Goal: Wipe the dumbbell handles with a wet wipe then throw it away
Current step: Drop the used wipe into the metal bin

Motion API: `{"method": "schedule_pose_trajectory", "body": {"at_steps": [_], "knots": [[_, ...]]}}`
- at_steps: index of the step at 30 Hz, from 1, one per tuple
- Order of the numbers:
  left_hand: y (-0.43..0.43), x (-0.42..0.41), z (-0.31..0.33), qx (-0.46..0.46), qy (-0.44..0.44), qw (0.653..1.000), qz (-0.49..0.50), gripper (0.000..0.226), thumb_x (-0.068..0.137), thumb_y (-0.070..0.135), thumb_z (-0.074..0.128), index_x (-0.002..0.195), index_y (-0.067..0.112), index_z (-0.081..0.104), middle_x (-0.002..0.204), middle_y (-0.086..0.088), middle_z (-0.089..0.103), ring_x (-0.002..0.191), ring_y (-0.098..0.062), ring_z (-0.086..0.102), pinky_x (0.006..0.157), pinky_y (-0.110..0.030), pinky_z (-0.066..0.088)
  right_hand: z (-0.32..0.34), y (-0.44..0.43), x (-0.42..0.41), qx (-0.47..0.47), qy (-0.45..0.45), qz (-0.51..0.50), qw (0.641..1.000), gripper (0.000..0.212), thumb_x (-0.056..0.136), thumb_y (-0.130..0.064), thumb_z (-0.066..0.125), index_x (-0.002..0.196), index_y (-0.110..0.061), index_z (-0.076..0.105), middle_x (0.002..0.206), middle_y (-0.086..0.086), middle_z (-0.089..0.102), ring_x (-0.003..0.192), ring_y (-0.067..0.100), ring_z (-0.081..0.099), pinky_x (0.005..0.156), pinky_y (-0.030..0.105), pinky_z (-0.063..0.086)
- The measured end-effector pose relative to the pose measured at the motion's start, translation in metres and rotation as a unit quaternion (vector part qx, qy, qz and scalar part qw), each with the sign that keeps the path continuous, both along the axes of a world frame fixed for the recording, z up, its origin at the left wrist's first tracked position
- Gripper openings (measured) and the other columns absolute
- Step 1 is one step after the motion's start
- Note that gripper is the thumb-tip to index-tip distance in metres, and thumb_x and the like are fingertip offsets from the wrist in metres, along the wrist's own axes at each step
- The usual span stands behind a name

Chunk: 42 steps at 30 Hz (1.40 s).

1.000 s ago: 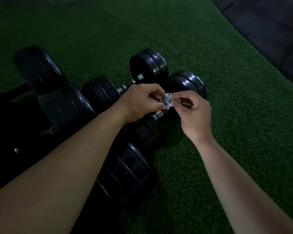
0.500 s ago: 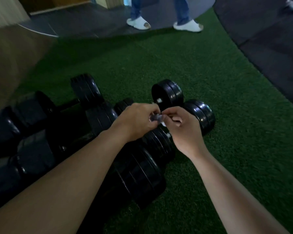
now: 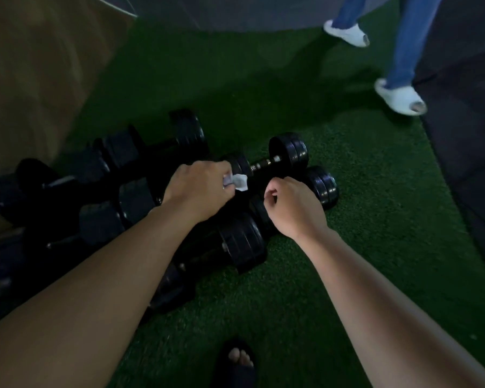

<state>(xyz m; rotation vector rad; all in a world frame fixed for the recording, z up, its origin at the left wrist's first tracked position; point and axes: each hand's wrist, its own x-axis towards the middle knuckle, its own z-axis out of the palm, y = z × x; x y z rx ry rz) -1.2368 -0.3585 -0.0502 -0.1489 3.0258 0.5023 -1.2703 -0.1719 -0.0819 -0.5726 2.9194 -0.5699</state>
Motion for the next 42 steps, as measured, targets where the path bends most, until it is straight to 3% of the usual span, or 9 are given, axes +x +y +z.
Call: {"method": "schedule_pose_trajectory", "body": {"at_steps": [7, 14, 21, 25, 31, 36, 42], "knots": [[-0.033, 0.065, 0.158, 0.040, -0.039, 0.993, 0.103, 0.009, 0.094, 0.041, 0.054, 0.095, 0.032, 0.057, 0.087, 0.007, 0.059, 0.078, -0.021, 0.056, 0.064, -0.030, 0.037, 0.159, -0.029, 0.047, 0.072, -0.021, 0.083, 0.994, 0.018, 0.097, -0.029, 0.049, 0.098, -0.021, 0.066, 0.090, -0.004, 0.064, 0.080, 0.017, 0.060, 0.071, 0.039, 0.055], [-0.043, 0.185, 0.316, 0.014, 0.022, 0.982, 0.189, 0.014, 0.094, 0.041, 0.057, 0.096, 0.028, 0.060, 0.083, 0.009, 0.058, 0.075, -0.017, 0.052, 0.070, -0.031, 0.031, 0.317, -0.047, 0.121, 0.090, 0.022, 0.185, 0.978, 0.022, 0.099, -0.029, 0.045, 0.103, -0.020, 0.065, 0.095, -0.002, 0.065, 0.086, 0.018, 0.060, 0.074, 0.036, 0.052], [-0.032, 0.337, 0.426, -0.005, 0.056, 0.952, 0.302, 0.018, 0.088, 0.045, 0.060, 0.093, 0.028, 0.063, 0.083, 0.006, 0.064, 0.081, -0.025, 0.061, 0.067, -0.033, 0.036, 0.430, -0.063, 0.224, 0.044, 0.025, 0.243, 0.969, 0.027, 0.099, -0.028, 0.041, 0.100, -0.019, 0.067, 0.092, 0.000, 0.064, 0.085, 0.020, 0.060, 0.075, 0.043, 0.055], [-0.015, 0.427, 0.466, -0.021, 0.050, 0.930, 0.364, 0.017, 0.088, 0.044, 0.060, 0.083, 0.028, 0.058, 0.074, 0.008, 0.058, 0.074, -0.023, 0.057, 0.066, -0.031, 0.033, 0.468, -0.073, 0.295, 0.027, 0.022, 0.309, 0.950, 0.023, 0.098, -0.029, 0.045, 0.096, -0.019, 0.066, 0.091, -0.001, 0.063, 0.081, 0.020, 0.060, 0.071, 0.040, 0.054], [0.018, 0.543, 0.485, -0.036, 0.040, 0.869, 0.493, 0.019, 0.086, 0.045, 0.059, 0.077, 0.029, 0.053, 0.075, 0.007, 0.062, 0.075, -0.023, 0.061, 0.068, -0.031, 0.037, 0.481, -0.089, 0.395, -0.002, -0.005, 0.441, 0.897, 0.021, 0.094, -0.025, 0.047, 0.088, -0.015, 0.065, 0.088, 0.002, 0.063, 0.082, 0.025, 0.061, 0.066, 0.038, 0.054], [0.055, 0.622, 0.480, -0.055, 0.033, 0.790, 0.610, 0.017, 0.087, 0.042, 0.058, 0.086, 0.025, 0.062, 0.084, 0.004, 0.068, 0.083, -0.026, 0.064, 0.071, -0.033, 0.042, 0.478, -0.099, 0.456, 0.004, -0.003, 0.567, 0.824, 0.022, 0.096, -0.028, 0.047, 0.092, -0.013, 0.063, 0.094, 0.005, 0.064, 0.089, 0.027, 0.059, 0.063, 0.031, 0.040], [0.095, 0.689, 0.468, -0.029, 0.029, 0.703, 0.710, 0.012, 0.087, 0.040, 0.057, 0.084, 0.029, 0.058, 0.079, 0.004, 0.064, 0.076, -0.024, 0.062, 0.068, -0.033, 0.042, 0.478, -0.113, 0.527, 0.004, 0.010, 0.684, 0.730, 0.023, 0.098, -0.031, 0.046, 0.095, -0.015, 0.062, 0.096, 0.004, 0.064, 0.090, 0.027, 0.060, 0.075, 0.040, 0.052]]}}
